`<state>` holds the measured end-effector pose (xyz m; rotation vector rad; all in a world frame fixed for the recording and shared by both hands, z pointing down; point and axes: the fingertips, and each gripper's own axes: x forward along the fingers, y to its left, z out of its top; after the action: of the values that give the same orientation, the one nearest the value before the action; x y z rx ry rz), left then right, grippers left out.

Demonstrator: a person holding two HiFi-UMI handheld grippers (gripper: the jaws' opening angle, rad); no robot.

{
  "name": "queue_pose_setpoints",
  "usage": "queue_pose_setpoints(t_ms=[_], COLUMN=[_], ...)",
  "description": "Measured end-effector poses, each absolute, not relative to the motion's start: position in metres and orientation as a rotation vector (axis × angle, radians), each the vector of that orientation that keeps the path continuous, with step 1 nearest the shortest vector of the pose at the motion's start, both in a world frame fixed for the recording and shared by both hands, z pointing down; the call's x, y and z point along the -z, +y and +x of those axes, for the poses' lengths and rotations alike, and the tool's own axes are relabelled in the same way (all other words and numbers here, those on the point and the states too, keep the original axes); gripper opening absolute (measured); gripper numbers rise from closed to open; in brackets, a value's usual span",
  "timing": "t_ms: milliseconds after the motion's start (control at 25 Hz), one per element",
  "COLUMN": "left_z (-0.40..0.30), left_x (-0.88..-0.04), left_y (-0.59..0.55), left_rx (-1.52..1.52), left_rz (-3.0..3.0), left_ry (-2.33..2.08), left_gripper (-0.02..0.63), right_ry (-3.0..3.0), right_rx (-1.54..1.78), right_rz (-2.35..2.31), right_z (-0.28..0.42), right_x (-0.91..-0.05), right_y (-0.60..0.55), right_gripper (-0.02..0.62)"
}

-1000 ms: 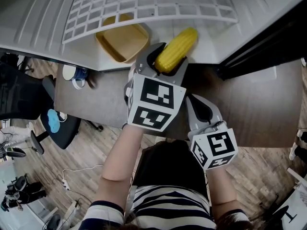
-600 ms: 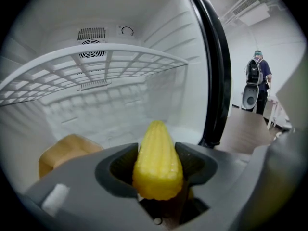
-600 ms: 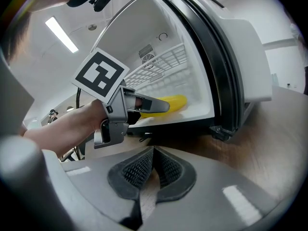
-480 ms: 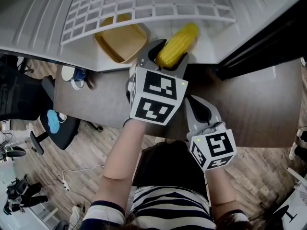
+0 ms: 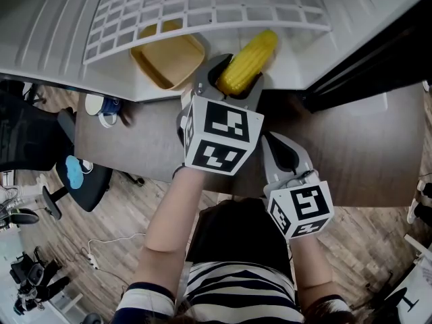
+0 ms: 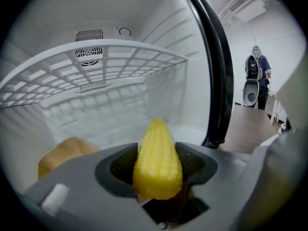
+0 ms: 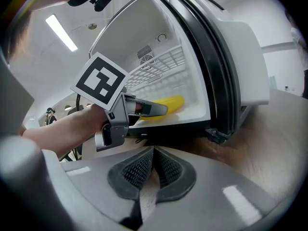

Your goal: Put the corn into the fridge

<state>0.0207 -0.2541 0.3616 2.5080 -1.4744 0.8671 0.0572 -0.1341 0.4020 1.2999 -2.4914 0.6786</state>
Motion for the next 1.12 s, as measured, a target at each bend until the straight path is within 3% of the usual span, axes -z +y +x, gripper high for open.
queue_pose_setpoints(t_ms=[600,960,1120], left_z=[0.012,-0.027,-0.049], left_x=[-0.340,-0.310,-0.316], left_y=[-0.241,-0.210,-0.200], left_rx=[-0.496,-0.158,-0.147], left_rz=[2.568,2.549,2.491], left_ry=[-1.454,-1.503,-1.537], left_gripper=[0.000,0.000,0.000], right_ry=[-2.468,-2.485,-2.497], right_rx=[-0.669,-0.634,-0.624], right_rz=[1.327,1.304,1.303], right_z=[0.060,0.043,0.036], right_x=[-0.403,-0.396,-0.392], right_y=[-0.136,-0.140,-0.148], right_gripper=[-0.009,-0.009,-0.009])
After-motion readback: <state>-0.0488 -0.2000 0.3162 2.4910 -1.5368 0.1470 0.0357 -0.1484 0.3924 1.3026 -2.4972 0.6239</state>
